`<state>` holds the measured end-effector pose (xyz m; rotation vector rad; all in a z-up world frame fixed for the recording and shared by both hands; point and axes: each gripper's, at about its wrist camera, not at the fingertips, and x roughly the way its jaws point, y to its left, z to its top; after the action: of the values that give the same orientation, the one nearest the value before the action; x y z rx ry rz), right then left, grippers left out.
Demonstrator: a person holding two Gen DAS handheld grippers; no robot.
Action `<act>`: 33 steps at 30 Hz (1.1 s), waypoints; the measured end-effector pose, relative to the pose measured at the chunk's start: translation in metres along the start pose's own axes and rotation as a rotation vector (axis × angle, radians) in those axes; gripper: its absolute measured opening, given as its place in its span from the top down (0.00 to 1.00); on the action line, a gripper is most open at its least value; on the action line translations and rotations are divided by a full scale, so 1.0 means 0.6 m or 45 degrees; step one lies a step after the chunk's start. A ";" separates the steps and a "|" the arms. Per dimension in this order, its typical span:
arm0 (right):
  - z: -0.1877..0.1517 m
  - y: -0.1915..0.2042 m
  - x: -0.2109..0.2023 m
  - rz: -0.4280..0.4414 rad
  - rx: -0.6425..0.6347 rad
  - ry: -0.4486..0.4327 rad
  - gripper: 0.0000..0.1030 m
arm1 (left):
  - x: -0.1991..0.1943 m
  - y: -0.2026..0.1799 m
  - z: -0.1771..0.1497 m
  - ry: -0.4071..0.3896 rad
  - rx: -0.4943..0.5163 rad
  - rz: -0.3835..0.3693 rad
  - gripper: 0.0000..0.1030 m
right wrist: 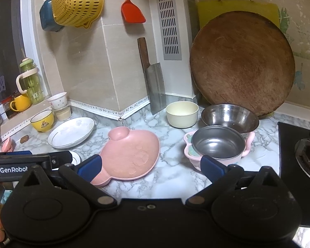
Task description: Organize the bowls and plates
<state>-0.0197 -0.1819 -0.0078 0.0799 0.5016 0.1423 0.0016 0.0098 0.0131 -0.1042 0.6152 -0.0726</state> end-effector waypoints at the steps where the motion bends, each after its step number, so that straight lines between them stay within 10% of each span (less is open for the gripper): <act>1: 0.001 0.000 0.001 -0.001 0.000 0.000 0.01 | 0.000 0.000 0.000 -0.001 0.003 0.000 0.00; 33: 0.008 0.024 -0.003 0.056 -0.028 -0.020 0.01 | -0.010 0.025 0.004 -0.014 -0.074 -0.018 0.00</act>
<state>-0.0208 -0.1683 -0.0010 0.0709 0.4825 0.1901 -0.0012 0.0254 0.0169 -0.1649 0.6059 -0.0681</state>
